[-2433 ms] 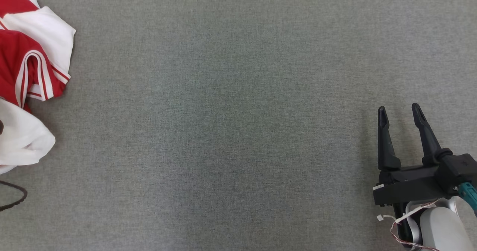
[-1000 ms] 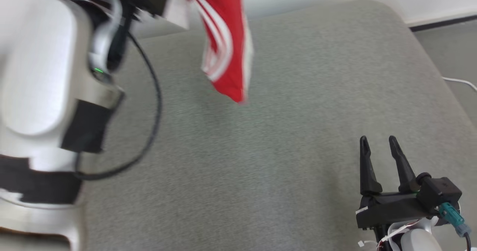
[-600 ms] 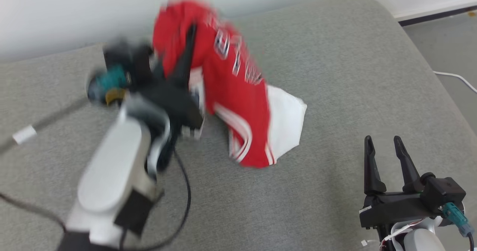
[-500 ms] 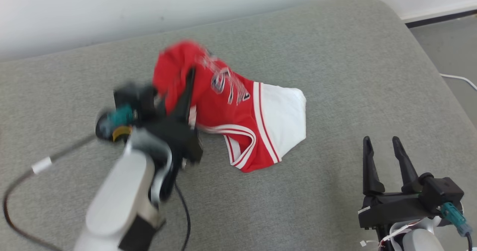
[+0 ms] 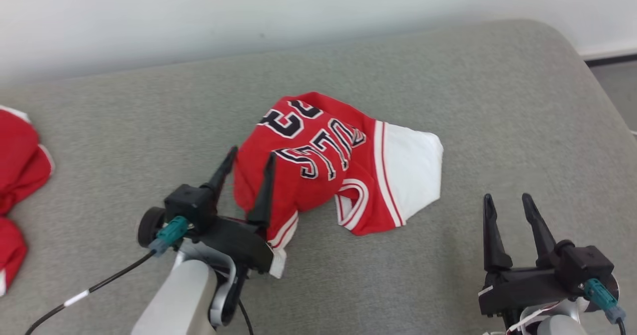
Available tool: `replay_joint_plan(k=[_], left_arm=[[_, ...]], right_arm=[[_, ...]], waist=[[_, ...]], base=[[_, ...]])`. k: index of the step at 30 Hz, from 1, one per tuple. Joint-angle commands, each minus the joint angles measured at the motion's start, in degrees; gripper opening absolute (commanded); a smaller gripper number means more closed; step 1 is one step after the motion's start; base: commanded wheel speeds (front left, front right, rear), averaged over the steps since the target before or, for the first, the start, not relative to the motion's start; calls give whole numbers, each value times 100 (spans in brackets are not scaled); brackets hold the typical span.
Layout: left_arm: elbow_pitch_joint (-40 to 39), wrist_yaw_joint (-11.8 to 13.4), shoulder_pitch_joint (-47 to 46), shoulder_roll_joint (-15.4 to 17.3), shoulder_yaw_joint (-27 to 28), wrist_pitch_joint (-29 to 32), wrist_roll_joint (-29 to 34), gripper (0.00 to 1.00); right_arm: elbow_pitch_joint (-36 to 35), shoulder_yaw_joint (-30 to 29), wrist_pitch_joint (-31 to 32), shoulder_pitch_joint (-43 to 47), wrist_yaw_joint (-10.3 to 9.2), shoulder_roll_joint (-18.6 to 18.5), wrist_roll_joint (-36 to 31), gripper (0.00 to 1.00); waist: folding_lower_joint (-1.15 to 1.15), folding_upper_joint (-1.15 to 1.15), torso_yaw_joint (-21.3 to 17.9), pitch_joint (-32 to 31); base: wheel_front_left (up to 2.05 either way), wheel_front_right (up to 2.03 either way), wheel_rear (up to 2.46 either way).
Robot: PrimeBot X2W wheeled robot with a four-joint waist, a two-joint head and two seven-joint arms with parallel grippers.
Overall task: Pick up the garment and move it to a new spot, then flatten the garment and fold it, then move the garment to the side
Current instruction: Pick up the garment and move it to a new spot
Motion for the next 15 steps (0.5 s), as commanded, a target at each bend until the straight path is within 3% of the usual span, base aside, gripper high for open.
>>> replay_joint_plan(k=[1,11,15], left_arm=[[-132,49,90,75,97,-79,100,100],[-1219,323,1059,554,1150,-121,401,100],[-1549,381,1629,576,1575,-123,466,100]], right_arm=[[16,-2,-29,65,-12,0,-63,100],[-28,15,-28,239,-12,1,-198,100],[-14,-3,-29,296,-12,0,-246,100]], waist=[[0,0,287,-235],[0,0,757,-651],[0,0,873,-779]], base=[[0,0,0],[0,0,0],[0,0,0]])
